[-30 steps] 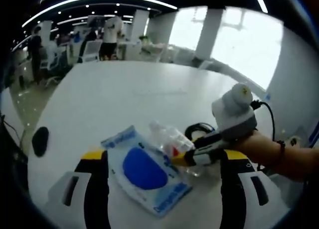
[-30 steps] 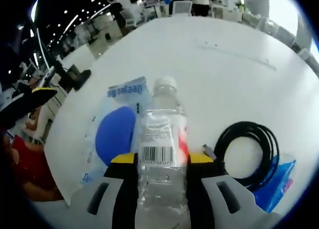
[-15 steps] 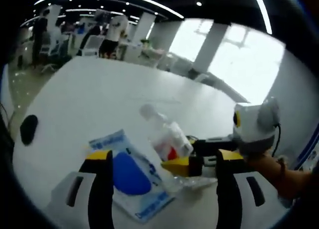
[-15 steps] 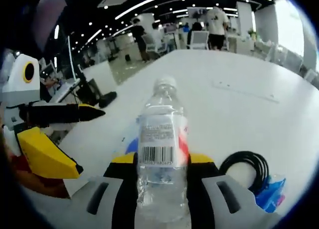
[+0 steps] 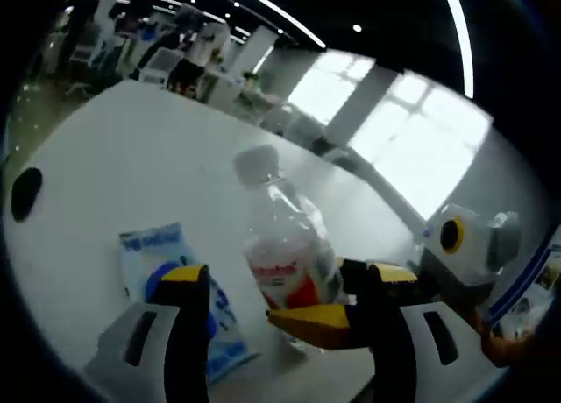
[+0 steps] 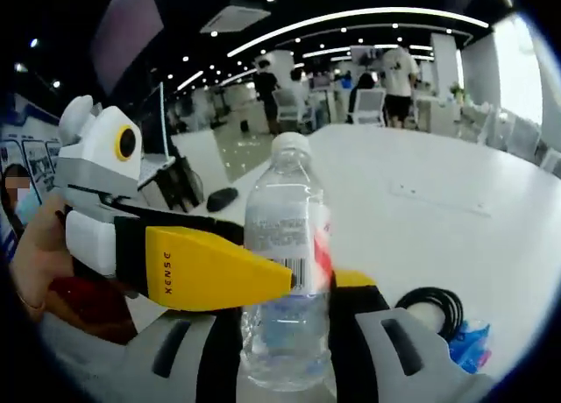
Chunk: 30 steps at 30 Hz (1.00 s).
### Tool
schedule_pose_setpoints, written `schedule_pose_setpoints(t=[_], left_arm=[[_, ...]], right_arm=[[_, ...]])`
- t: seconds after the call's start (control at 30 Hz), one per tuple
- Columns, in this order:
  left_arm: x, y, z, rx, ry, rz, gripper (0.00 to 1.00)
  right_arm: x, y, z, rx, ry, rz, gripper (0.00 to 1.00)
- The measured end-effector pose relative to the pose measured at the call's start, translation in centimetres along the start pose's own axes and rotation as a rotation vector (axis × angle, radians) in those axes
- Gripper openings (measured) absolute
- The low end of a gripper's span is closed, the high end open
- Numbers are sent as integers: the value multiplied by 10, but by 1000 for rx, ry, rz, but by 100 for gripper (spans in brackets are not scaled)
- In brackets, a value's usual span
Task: Arrange the tabletop items into an orderly group along one side of the table until the central work area is clear of visible clutter.
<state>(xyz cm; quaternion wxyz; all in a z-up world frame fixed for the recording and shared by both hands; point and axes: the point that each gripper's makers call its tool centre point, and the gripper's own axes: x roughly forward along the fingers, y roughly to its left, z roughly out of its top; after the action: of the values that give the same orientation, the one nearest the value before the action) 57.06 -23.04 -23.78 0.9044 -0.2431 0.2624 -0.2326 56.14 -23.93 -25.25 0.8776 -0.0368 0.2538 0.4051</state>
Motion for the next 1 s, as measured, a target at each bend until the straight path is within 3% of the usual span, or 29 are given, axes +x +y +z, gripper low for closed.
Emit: schedule_pose_setpoints(t=[0.23,0.37,0.57,0.8,1.0], left_arm=[[-6,-7,-4,-33,-8,-17,61],[-12,-10,-2,-38,-20,-33,51],[-17,-21,1,-89,-45,-95,45],[-21,-30,2,-77,-52,-115,42],[-22,-47,6,23,-57,-152,38]], right_arm=[[-10,15,1,-14,-20,23,36],[-15,22,2,-16,-32,40,36],[-21,30,10,-37,-72,68,37],[-29,33,11,-79,-87,75,38],[-37,31,15,-180,-122,60,42]])
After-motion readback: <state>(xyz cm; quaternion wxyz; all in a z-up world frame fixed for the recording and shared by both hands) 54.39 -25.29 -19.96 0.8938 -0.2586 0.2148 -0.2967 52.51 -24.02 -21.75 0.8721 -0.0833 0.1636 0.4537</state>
